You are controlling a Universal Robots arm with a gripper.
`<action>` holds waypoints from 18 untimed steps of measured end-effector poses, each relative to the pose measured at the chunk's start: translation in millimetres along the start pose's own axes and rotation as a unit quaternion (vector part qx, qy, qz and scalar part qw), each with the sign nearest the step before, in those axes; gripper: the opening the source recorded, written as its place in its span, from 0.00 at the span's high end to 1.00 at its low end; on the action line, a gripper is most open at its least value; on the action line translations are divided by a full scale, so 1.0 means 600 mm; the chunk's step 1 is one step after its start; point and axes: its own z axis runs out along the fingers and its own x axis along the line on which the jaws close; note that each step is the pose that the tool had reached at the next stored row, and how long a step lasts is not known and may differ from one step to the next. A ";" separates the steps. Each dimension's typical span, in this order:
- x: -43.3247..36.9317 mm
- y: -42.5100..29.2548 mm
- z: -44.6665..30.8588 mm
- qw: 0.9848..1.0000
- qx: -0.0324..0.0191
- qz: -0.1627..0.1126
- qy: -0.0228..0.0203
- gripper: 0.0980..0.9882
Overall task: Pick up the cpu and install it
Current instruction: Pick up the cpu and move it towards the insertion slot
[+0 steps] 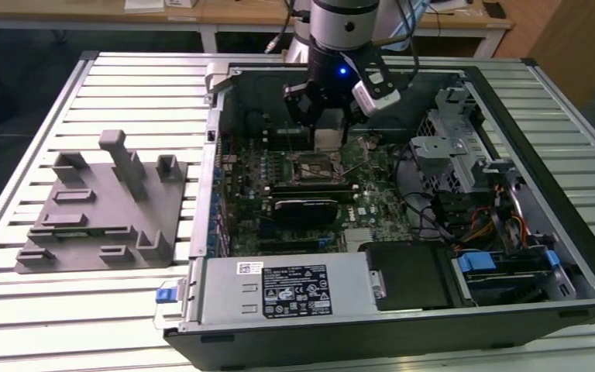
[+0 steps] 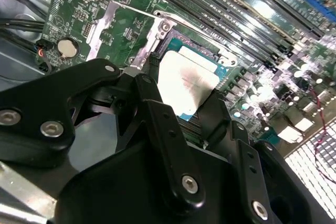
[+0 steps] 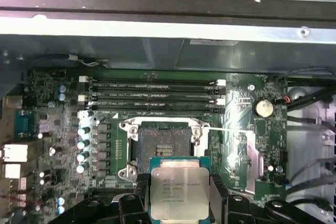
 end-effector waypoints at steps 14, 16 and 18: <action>0.001 0.012 0.042 1.000 0.004 0.000 0.000 0.50; 0.001 0.012 0.046 1.000 0.004 0.000 0.000 0.50; 0.001 0.012 0.046 1.000 0.004 0.000 0.000 0.50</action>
